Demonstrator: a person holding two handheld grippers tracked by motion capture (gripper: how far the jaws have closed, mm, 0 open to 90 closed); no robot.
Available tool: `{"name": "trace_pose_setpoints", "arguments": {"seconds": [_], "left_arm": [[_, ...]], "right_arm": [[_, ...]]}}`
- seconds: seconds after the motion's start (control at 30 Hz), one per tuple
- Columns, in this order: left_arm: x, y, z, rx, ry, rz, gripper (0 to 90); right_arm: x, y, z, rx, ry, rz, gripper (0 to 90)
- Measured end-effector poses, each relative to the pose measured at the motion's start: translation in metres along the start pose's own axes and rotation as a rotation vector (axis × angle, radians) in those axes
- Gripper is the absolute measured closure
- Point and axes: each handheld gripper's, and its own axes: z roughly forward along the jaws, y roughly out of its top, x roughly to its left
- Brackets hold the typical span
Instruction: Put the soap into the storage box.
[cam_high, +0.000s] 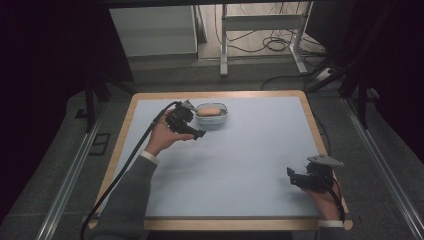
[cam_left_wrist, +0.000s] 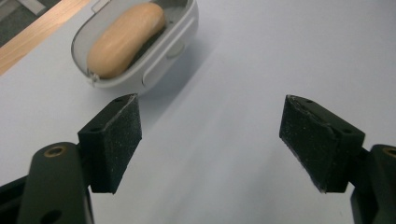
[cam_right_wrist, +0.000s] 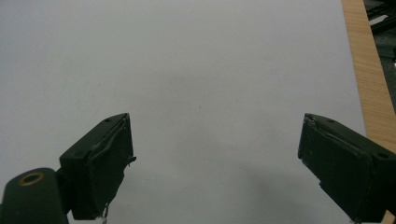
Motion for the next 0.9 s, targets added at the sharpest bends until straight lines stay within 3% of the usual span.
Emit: {"name": "trace_pose_setpoints", "arguments": {"seconds": [0.17, 0.2, 0.4, 0.5, 0.67, 0.7, 0.8, 0.9], "left_arm": [[-0.007, -0.023, -0.013, -0.026, 0.004, -0.014, 20.8], [-0.010, -0.035, -0.018, -0.039, -0.002, -0.030, 20.7], [-0.018, -0.066, -0.028, -0.059, -0.005, -0.076, 19.7], [-0.020, -0.076, -0.030, -0.062, -0.009, -0.092, 19.6], [-0.025, -0.114, -0.031, -0.069, 0.004, -0.138, 19.5], [-0.025, -0.114, -0.031, -0.069, 0.004, -0.138, 19.5], [-0.026, -0.138, -0.031, -0.073, 0.015, -0.191, 19.6], [-0.025, -0.147, -0.030, -0.058, 0.021, -0.205, 19.9]], "right_arm": [[0.000, 0.000, 0.000, -0.002, 0.001, -0.001, 10.1], [0.000, 0.000, 0.000, -0.001, 0.001, -0.001, 10.1], [0.003, 0.001, 0.001, 0.003, 0.005, -0.010, 10.1], [0.003, 0.001, 0.001, 0.002, 0.007, -0.012, 10.1], [0.002, 0.000, 0.000, 0.002, 0.005, -0.008, 10.1], [0.002, 0.000, 0.000, 0.002, 0.005, -0.008, 10.1], [0.000, 0.000, 0.000, -0.002, 0.002, -0.007, 10.1], [0.003, 0.001, 0.000, -0.011, 0.003, -0.016, 10.1]]}}
